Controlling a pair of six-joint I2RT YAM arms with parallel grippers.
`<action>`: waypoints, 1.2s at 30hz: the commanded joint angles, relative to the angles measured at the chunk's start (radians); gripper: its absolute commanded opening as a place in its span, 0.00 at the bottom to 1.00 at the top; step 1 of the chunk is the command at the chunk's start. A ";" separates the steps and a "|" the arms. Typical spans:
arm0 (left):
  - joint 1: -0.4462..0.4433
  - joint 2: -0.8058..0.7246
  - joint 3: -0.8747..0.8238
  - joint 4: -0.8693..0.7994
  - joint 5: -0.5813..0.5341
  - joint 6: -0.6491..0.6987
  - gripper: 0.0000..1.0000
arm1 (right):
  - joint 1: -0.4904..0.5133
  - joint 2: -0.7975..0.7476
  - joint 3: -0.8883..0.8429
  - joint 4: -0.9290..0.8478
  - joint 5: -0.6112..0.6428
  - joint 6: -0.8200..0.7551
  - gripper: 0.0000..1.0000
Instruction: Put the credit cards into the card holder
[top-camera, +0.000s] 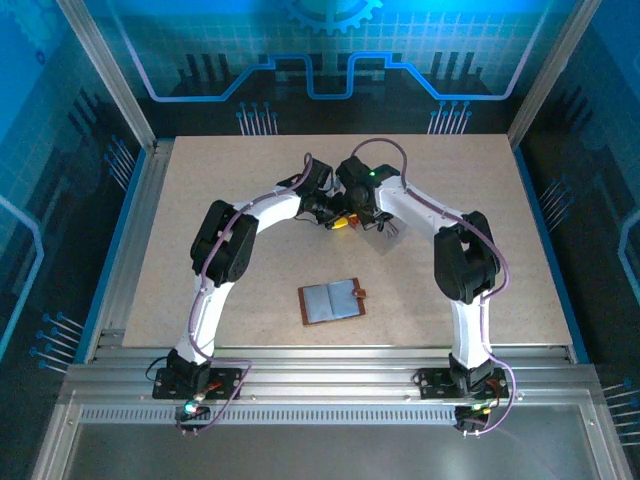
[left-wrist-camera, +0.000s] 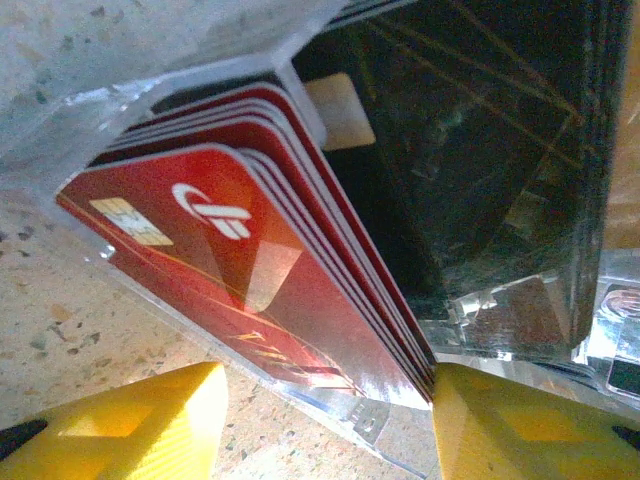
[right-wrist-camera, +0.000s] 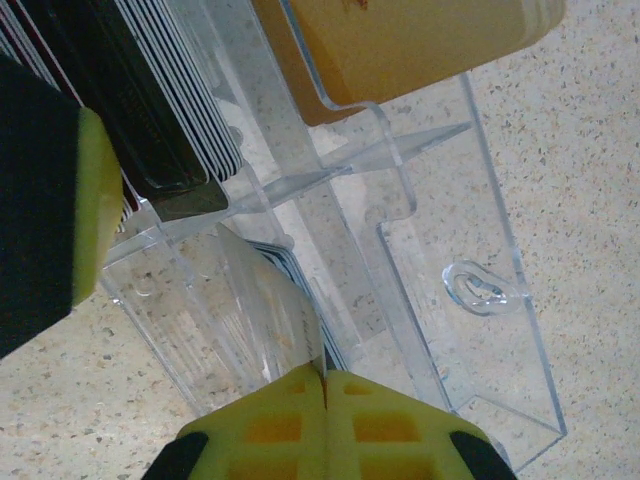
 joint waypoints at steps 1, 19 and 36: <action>0.018 0.035 -0.040 -0.104 -0.022 0.022 0.56 | -0.002 -0.050 0.035 -0.020 -0.006 -0.012 0.00; 0.020 -0.002 -0.043 -0.091 0.029 0.031 0.56 | -0.005 -0.077 0.063 -0.053 -0.117 -0.040 0.00; 0.027 -0.116 -0.055 -0.068 0.116 0.018 0.58 | -0.007 -0.155 0.041 -0.062 -0.209 -0.040 0.00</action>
